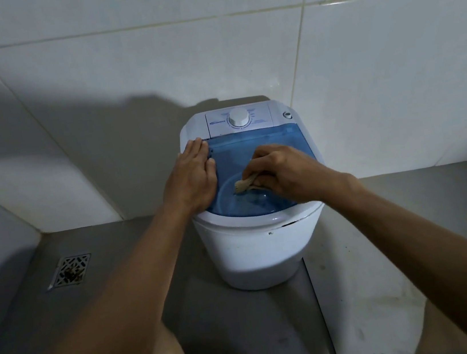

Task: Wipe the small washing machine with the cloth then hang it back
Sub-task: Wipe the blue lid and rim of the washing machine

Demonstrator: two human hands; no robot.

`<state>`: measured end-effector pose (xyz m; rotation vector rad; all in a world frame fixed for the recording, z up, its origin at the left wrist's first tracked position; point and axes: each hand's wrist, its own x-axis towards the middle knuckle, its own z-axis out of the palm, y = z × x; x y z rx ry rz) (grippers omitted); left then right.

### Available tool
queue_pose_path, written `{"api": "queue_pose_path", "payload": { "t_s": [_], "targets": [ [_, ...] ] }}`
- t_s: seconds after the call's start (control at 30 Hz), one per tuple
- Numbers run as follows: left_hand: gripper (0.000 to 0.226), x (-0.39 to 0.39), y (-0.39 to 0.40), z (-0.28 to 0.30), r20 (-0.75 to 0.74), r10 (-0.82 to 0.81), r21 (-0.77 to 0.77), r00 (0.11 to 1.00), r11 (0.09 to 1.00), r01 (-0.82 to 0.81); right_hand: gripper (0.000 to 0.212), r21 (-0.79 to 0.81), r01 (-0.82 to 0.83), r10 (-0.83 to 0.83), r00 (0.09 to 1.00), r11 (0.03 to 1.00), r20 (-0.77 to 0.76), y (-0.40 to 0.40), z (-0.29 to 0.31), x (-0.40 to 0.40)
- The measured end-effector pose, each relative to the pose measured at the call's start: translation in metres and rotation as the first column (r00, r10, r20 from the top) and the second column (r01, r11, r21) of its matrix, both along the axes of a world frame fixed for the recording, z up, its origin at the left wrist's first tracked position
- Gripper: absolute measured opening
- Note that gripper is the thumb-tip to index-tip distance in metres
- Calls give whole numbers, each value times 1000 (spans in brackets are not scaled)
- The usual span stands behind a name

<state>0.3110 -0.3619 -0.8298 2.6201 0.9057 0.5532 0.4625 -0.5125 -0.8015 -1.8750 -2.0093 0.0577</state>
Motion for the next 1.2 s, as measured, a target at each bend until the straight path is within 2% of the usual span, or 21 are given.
{"api": "queue_pose_path", "payload": {
  "t_s": [0.17, 0.33, 0.53, 0.73, 0.83, 1.07, 1.2],
  "targets": [
    [46, 0, 0, -1, -5, -4, -15, 1000, 1000, 4, 16, -13, 14, -14, 1000, 1000, -3, 5, -4, -6],
    [47, 0, 2, -5, 1, -10, -23, 1000, 1000, 10, 22, -134, 75, -52, 985, 988, 167, -19, 14, 16],
    [43, -1, -2, -2, 13, -17, 7, 1000, 1000, 17, 33, -68, -14, 35, 943, 998, 330, -8, 9, -5],
    [49, 0, 2, -7, -33, -11, -24, 999, 1000, 11, 35, -88, 3, 36, 899, 996, 436, -23, 19, 3],
    [49, 0, 3, -7, -32, 0, -23, 999, 1000, 0, 35, -117, 40, 10, 917, 992, 398, -15, 21, -3],
    [44, 0, 4, -6, -3, -31, 15, 1000, 999, 31, 17, -63, 58, -43, 975, 996, 219, 5, 20, -20],
    [48, -1, 4, -7, -29, -21, -14, 999, 1000, 21, 19, -140, 94, -60, 972, 986, 227, -7, 27, -4]
  ]
}}
